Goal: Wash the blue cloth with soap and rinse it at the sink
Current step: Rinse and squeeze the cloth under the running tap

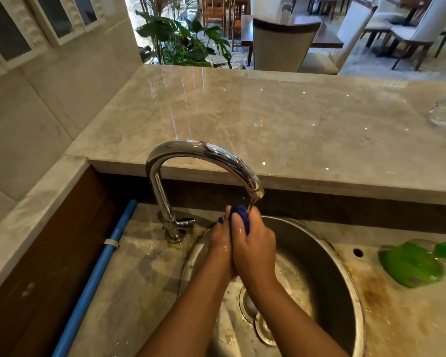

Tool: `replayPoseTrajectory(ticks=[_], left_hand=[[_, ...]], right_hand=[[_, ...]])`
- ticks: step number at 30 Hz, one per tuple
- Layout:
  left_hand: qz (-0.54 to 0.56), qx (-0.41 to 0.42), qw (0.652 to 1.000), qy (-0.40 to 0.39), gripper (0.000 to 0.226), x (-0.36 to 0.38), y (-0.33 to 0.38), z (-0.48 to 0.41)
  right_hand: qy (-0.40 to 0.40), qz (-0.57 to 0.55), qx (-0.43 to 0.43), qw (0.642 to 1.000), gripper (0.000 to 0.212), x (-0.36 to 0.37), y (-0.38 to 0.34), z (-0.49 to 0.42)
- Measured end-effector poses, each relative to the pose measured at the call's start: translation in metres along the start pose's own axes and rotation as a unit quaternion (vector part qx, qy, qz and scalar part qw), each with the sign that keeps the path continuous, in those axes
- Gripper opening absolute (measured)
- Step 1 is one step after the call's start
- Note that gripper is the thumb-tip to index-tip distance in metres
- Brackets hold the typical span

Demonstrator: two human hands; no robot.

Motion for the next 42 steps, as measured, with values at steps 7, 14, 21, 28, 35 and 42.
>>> replayPoseTrajectory(ticks=[7,14,21,28,35,42], left_hand=[[0.033,0.059,0.994,-0.082,0.048,0.008,0.001,0.011],[-0.016,0.056,0.998,-0.007,0.04,0.001,0.018,-0.008],[0.041,0.043,0.996,-0.069,0.046,0.006,0.0,0.01],[0.007,0.045,0.999,0.011,0.055,-0.007,0.013,-0.008],[0.109,0.005,0.991,-0.074,0.033,0.018,-0.009,0.018],[0.07,0.053,0.995,-0.047,0.055,0.004,-0.001,0.003]], right_hand=[[0.037,-0.047,0.168,0.984,0.021,-0.016,0.059,-0.044],[-0.001,-0.101,0.037,0.994,0.018,-0.009,-0.005,0.014],[0.04,0.003,0.129,0.991,0.023,-0.008,0.045,-0.04],[0.008,-0.115,0.072,0.991,0.019,-0.022,0.015,-0.006],[0.051,0.063,0.005,0.997,0.031,-0.009,0.017,-0.016],[0.045,0.012,0.088,0.995,0.024,-0.025,0.041,-0.033]])
Point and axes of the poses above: each hand's wrist, its own z-axis away from the middle knuckle, its own x-axis out of the palm, y = z × x, the point moved 8 cm from there along -z, towards the middle knuckle, and after that the axes turned 14 degrees about x, right-handed, at the moved point
